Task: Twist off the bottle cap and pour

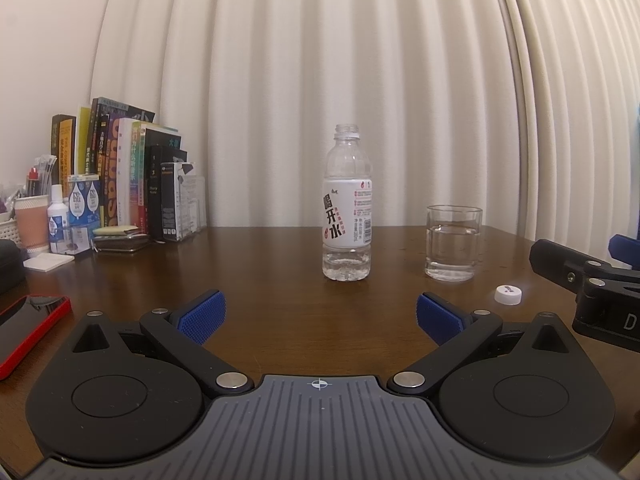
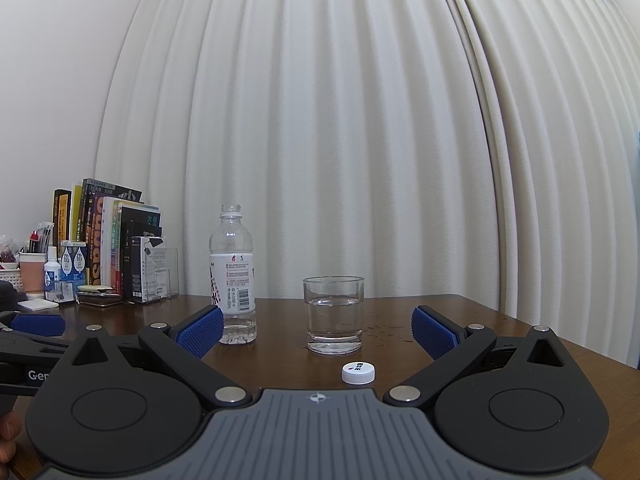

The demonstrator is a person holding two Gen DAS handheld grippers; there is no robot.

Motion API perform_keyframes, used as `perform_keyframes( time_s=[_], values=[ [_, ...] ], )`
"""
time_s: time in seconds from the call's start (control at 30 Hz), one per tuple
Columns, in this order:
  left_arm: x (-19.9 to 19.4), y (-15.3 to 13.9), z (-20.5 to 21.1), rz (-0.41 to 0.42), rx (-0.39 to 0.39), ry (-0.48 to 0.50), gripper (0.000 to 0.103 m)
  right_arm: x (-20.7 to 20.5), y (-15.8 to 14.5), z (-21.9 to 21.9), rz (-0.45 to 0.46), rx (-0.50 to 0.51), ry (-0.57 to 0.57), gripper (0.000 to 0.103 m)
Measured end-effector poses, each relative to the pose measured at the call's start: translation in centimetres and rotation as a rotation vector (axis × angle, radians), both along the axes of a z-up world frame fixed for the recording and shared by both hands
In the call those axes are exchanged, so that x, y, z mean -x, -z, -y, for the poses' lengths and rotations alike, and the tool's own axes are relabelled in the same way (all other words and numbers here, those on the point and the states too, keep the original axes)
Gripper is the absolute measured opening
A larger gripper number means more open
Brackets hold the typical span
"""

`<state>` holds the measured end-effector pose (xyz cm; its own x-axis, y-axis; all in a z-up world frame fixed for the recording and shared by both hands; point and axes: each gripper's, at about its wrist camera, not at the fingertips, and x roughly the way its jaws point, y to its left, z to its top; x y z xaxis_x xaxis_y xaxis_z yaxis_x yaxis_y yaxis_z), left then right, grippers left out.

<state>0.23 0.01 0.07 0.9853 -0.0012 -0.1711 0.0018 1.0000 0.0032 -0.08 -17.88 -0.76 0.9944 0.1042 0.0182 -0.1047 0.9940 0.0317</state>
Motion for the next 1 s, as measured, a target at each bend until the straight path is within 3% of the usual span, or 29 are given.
perform_keyframes(
  time_s=[0.2,0.33,0.5,0.7,1.0],
  values=[
    [-0.3,-0.3,-0.6,-0.029,0.027,0.021,0.103,-0.6,-0.6,-0.3,-0.057,0.057,-0.017,0.103],
    [-0.5,-1.1,-1.1,-0.037,0.019,0.037,0.103,-1.2,-1.9,0.5,-0.088,0.037,-0.015,0.103],
    [-0.8,-2.6,-2.0,-0.036,0.035,0.097,0.103,-3.9,-3.6,1.8,-0.225,-0.001,-0.048,0.103],
    [-1.7,-4.6,-2.8,-0.014,0.001,0.118,0.103,-5.9,-4.6,1.6,-0.292,0.111,-0.09,0.103],
    [-3.9,-6.5,-2.9,-0.029,-0.063,0.186,0.103,-9.7,-5.2,1.5,-0.445,0.198,-0.198,0.086]
  ],
)
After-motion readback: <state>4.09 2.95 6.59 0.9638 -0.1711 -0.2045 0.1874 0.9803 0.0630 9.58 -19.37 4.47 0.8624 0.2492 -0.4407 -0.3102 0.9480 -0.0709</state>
